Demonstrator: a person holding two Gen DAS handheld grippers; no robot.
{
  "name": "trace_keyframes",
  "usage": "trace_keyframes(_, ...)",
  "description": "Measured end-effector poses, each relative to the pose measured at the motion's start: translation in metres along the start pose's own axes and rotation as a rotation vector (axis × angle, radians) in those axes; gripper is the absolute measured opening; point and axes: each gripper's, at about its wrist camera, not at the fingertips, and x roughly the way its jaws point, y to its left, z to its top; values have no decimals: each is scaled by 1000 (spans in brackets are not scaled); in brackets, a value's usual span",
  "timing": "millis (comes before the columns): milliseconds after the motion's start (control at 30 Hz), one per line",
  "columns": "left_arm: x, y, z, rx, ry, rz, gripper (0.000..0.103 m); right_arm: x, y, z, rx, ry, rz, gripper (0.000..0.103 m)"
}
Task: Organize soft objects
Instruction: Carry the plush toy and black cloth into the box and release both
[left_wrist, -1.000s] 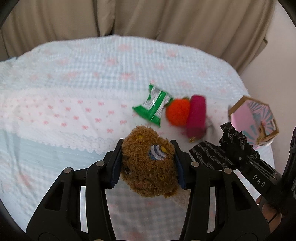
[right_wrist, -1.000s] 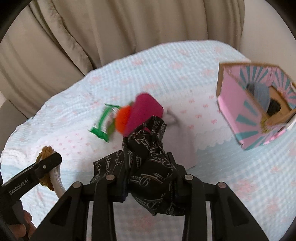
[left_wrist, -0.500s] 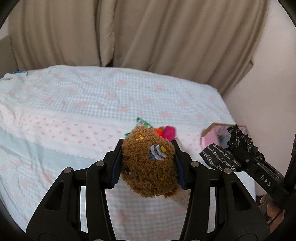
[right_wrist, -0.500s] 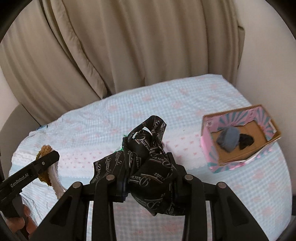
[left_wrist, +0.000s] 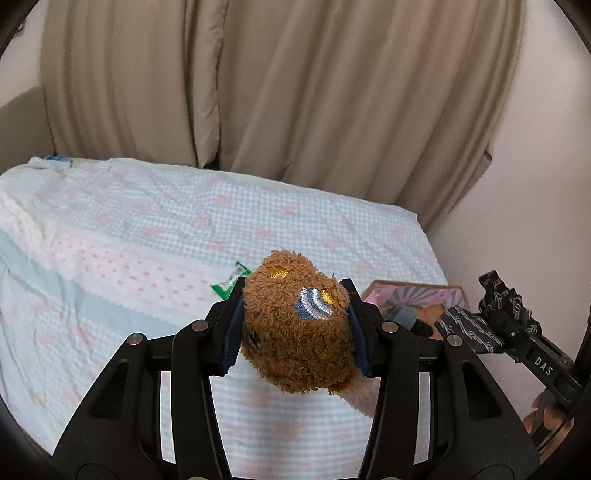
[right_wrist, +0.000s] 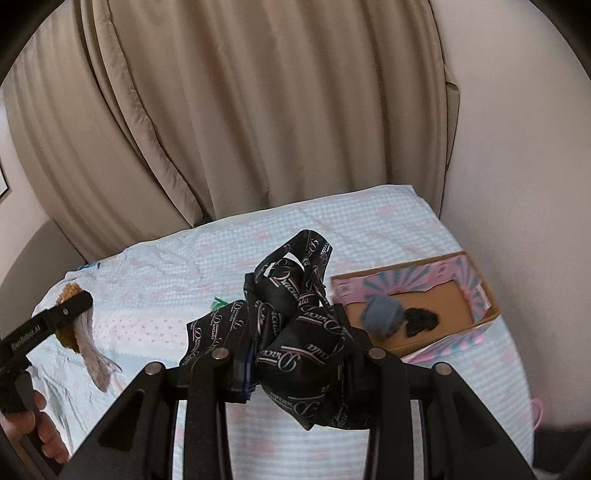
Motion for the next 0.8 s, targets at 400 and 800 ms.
trace_keyframes(400,63,-154,-8,24,40,-15,45,16,-146,29,-27,46,-15,32)
trace_keyframes(800,207,-277,-32,197,233,-28,45,109,-238,34,-77,176,-38,32)
